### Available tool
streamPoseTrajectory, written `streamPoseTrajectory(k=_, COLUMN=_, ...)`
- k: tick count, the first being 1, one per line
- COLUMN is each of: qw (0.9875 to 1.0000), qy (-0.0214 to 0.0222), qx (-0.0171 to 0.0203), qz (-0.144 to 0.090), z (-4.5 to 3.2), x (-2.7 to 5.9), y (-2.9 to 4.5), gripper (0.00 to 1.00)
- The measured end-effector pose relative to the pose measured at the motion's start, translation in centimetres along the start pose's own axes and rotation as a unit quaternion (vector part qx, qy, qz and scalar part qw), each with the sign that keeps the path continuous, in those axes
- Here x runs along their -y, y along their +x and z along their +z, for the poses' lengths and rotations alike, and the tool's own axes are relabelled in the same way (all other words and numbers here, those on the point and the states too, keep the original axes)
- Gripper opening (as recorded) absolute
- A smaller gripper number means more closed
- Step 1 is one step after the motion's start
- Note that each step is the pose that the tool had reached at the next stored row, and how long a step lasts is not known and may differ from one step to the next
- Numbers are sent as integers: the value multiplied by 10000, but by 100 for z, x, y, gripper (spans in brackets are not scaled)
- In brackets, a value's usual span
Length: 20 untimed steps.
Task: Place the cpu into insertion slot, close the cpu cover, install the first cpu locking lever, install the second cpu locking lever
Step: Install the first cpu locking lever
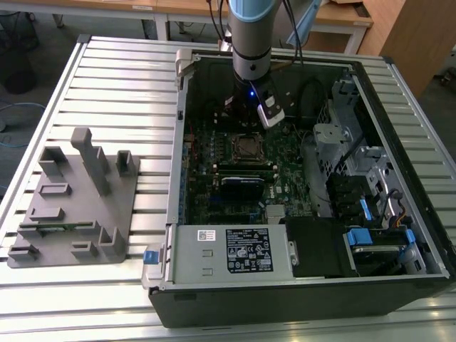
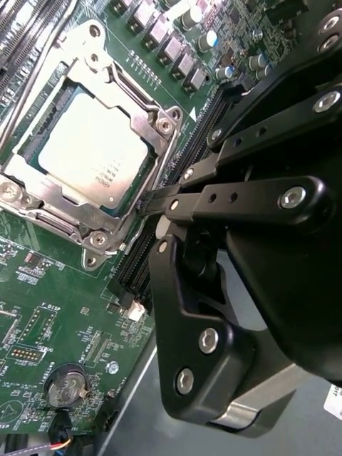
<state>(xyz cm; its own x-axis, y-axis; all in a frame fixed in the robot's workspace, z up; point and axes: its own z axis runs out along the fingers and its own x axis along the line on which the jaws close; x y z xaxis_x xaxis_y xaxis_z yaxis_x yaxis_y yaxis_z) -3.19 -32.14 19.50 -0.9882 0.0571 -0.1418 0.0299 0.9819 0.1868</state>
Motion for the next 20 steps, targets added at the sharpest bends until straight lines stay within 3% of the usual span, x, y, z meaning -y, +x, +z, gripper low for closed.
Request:
streamPoseTrajectory(k=9, qw=10000, qy=-2, qx=4, qz=20, z=12, x=-74, y=3, gripper=11)
streamPoseTrajectory(k=14, qw=10000, qy=4, qx=10, qz=50, z=10, x=-71, y=3, gripper=11)
streamPoseTrajectory(k=20, qw=9999, qy=50, qx=22, qz=104, z=7, x=-27, y=2, gripper=11)
